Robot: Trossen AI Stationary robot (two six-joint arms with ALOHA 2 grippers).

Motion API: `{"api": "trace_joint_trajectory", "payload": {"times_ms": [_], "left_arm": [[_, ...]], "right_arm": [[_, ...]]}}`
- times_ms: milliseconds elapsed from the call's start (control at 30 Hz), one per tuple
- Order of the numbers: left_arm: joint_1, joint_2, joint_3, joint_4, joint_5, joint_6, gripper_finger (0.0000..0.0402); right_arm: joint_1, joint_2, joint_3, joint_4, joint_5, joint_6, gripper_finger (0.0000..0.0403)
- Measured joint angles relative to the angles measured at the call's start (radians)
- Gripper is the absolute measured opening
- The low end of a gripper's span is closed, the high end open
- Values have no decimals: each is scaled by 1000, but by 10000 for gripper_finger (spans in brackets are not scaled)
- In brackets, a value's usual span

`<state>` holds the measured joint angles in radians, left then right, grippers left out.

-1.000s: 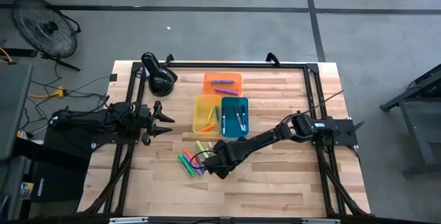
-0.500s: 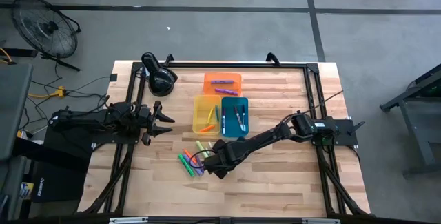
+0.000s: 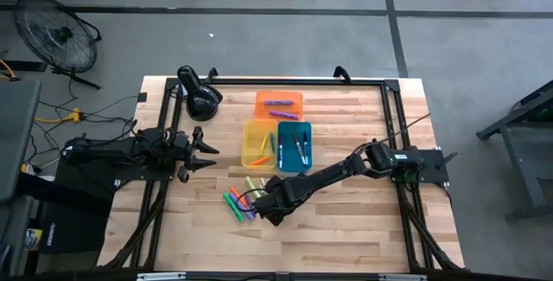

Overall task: Pick & Place Markers
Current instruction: Put the pink pen into the yellow bin

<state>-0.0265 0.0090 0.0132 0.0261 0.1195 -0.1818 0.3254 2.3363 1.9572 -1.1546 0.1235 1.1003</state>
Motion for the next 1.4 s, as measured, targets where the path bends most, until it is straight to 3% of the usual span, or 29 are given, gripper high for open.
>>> {"api": "trace_joint_trajectory", "payload": {"times_ms": [1400], "left_arm": [[0, 0, 0, 0, 0, 0, 170]], "right_arm": [[-5, -2, -8, 34, 53, -8, 185]]}}
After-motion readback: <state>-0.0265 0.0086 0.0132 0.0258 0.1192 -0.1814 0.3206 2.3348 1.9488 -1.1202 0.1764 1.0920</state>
